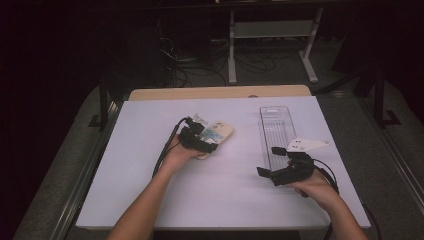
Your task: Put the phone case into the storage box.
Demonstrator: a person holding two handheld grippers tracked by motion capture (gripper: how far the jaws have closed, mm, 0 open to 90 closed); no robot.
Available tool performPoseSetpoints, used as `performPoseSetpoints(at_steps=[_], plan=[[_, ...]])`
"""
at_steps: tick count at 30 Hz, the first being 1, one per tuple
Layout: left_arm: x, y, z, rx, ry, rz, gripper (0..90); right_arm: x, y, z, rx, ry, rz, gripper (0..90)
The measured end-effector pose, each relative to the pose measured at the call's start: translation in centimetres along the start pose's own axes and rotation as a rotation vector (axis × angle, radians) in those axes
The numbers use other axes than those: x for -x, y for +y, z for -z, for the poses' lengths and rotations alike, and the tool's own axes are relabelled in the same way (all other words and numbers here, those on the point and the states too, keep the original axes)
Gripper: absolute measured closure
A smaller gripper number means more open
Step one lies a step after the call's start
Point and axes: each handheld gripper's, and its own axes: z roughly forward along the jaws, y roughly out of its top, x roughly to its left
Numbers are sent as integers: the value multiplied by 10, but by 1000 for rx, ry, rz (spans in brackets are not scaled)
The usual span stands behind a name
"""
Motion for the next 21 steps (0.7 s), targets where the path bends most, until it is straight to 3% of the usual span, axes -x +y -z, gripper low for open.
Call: performPoseSetpoints(at_steps=[9, 10, 17, 21], plan=[[1, -1, 20, 27, -62, -65, 113, 0, 0, 0, 0, 0, 1, 39], [0, -1, 23, 19, -68, -86, 113, 0, 0, 0, 0, 0, 1, 39], [0, -3, 35, 15, -95, -116, 114, 0, 0, 0, -1, -1, 0, 39], [2, -4, 42, 16, -121, -113, 114, 0, 0, 0, 0, -1, -1, 39]])
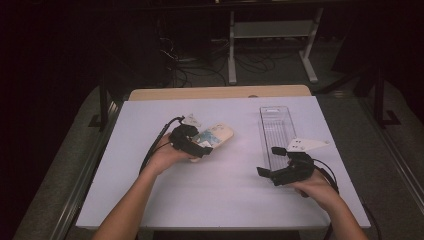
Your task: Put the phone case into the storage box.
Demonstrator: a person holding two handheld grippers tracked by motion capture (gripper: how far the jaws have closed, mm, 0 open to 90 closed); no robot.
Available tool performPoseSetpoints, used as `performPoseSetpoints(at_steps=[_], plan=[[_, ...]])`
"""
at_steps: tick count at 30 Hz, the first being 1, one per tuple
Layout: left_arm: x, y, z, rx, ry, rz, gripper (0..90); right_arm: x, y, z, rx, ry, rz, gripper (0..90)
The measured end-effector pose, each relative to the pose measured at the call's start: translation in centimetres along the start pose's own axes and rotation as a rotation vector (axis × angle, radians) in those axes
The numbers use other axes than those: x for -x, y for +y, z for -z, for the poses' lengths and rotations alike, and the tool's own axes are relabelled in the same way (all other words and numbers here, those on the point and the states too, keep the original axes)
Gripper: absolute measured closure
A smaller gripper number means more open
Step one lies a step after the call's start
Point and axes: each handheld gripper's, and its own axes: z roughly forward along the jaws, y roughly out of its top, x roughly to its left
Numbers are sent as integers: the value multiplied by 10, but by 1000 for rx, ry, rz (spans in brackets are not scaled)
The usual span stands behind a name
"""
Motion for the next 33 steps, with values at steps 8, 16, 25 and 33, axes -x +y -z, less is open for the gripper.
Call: performPoseSetpoints(at_steps=[8, 16, 25, 33], plan=[[8, 1, 14, 14, -70, -58, 114, 0, 0, 0, 1, 0, -1, 39], [12, 1, 23, 22, -144, -121, 114, 1, 0, 0, 0, 7, 0, 39], [18, 1, 40, 17, -205, -218, 114, 1, 0, 0, -3, 18, -3, 39], [13, 8, 50, 19, -267, -281, 114, 1, 1, 0, -14, 25, -7, 37]])
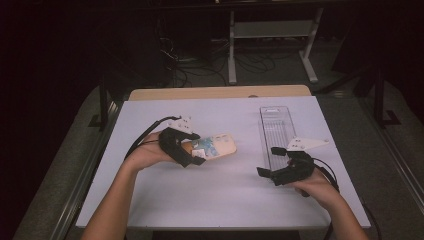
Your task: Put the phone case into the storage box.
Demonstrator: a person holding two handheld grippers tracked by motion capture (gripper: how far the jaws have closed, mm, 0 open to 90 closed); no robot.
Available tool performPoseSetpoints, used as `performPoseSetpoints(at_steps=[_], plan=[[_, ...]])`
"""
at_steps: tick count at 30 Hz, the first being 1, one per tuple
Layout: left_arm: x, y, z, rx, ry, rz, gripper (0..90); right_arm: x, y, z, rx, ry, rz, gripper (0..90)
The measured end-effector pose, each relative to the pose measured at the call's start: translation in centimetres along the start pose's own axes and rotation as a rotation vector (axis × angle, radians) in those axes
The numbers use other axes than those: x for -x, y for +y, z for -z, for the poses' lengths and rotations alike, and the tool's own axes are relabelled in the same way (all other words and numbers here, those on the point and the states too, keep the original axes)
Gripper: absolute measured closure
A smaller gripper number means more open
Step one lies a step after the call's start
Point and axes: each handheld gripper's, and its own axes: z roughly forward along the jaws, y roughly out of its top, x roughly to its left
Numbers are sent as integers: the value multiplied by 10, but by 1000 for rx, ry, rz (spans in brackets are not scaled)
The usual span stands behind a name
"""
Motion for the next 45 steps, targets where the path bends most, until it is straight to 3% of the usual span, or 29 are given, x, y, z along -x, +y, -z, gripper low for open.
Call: performPoseSetpoints(at_steps=[6, 8, 13, 18, 31, 33, 37, 42, 45], plan=[[-1, 2, 4, 7, -39, -27, 114, 1, 3, -1, -33, 29, 13, 31], [-2, 2, 3, 14, -52, -33, 114, 1, 6, -2, -70, 52, 24, 31], [-2, 4, 4, 17, -69, -46, 114, 3, 13, -3, -94, 61, 43, 31], [0, 5, 5, 14, -84, -64, 114, 4, 30, -5, -116, 108, 81, 22], [4, 5, 1, 0, -105, -68, 114, 2, 67, -13, -181, 185, 174, 5], [5, 5, 1, 3, -106, -62, 114, 2, 68, -14, -184, 189, 172, 0], [4, 5, 0, -7, -107, -93, 114, 0, 76, -19, -208, 213, 183, 0], [5, 5, -1, -6, -115, -87, 114, -2, 81, -23, -223, 228, 191, 0], [6, 6, -1, -8, -118, -95, 114, -3, 88, -27, -244, 226, 244, 0]])
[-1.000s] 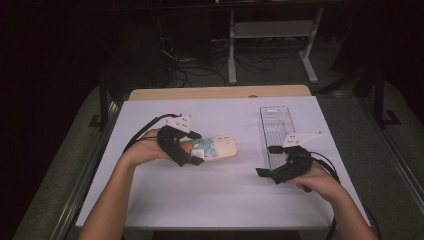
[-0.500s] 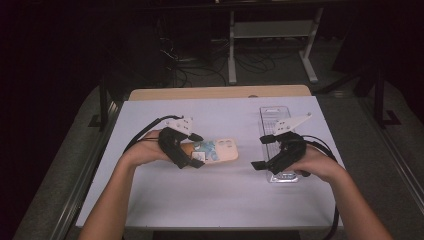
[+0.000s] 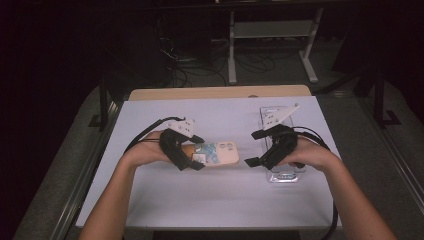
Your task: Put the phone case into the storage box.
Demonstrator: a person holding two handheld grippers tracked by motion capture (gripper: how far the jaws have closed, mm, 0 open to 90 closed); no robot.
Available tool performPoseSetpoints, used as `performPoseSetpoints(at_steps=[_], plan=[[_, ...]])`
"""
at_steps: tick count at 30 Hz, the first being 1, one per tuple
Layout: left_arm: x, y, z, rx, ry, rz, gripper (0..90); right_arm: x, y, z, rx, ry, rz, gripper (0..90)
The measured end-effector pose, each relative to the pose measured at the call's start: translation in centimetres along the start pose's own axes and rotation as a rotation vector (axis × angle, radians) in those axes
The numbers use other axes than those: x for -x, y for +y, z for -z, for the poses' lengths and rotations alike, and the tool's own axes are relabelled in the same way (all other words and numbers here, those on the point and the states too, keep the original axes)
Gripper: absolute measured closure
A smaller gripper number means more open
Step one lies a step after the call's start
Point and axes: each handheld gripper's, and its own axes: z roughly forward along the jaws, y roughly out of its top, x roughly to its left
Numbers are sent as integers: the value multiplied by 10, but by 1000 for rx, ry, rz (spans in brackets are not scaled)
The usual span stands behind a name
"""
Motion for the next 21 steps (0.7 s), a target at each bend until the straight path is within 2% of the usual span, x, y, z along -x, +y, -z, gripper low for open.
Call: performPoseSetpoints(at_steps=[2, 4, 8, 15, 17, 18, 21], plan=[[1, 0, 0, 2, -2, 4, 114, 0, 3, -1, -8, 11, 7, 0], [1, 1, 0, -2, 1, -15, 114, 0, 5, -2, -13, 17, 17, 0], [2, 1, -1, -3, -7, -18, 114, -3, 13, -8, -40, 51, 37, 0], [5, 3, -4, -7, -18, -37, 115, -4, 22, -16, -73, 65, 71, 0], [6, 4, -4, -12, -20, -35, 115, -4, 25, -18, -84, 70, 85, 0], [7, 4, -5, -12, -22, -43, 115, -4, 27, -20, -91, 70, 107, 0], [8, 4, -6, -16, -24, -43, 115, -5, 31, -24, -110, 77, 122, 0]])
